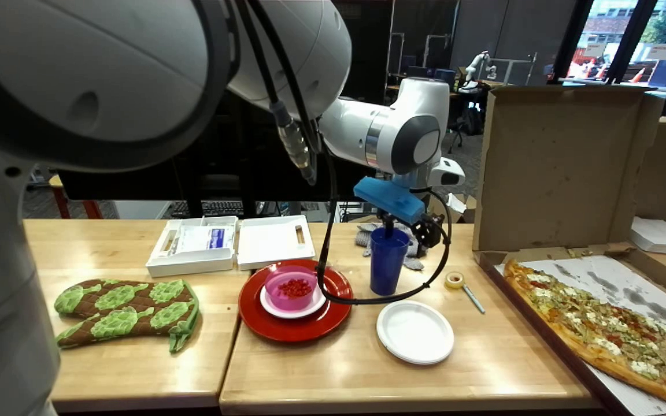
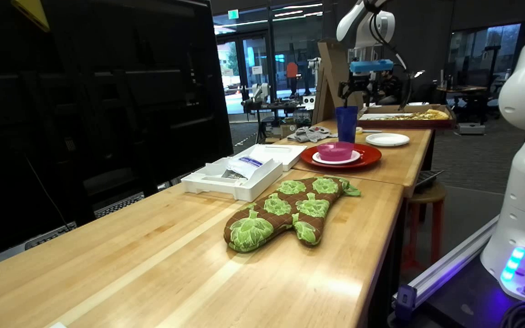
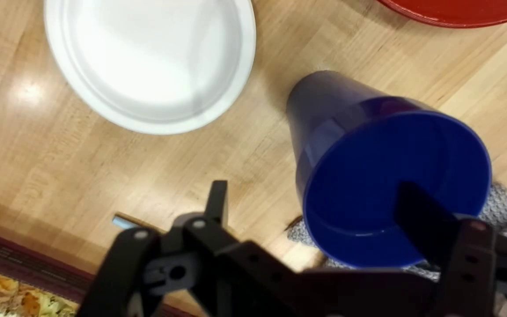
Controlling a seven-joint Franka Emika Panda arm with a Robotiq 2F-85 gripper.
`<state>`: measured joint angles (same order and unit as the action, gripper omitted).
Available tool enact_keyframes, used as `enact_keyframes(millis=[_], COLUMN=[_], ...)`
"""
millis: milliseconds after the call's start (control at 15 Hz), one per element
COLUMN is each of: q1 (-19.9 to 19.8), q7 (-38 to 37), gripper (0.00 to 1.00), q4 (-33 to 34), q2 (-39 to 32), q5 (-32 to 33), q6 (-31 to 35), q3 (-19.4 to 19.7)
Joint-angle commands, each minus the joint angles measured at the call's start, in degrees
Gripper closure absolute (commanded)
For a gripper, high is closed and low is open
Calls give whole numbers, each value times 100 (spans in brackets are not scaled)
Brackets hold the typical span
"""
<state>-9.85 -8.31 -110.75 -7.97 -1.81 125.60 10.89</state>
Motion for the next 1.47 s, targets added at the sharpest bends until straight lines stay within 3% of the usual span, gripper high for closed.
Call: enact_keyframes(millis=[0, 467, 1400], q1=[-26, 21, 175], q7=[110, -5, -140], gripper=[0, 12, 4], q4=[-113, -414, -1989], q2=[247, 746, 2240], q5=[-31, 156, 628], q6=[-64, 22, 444], q3=[-19, -35, -456])
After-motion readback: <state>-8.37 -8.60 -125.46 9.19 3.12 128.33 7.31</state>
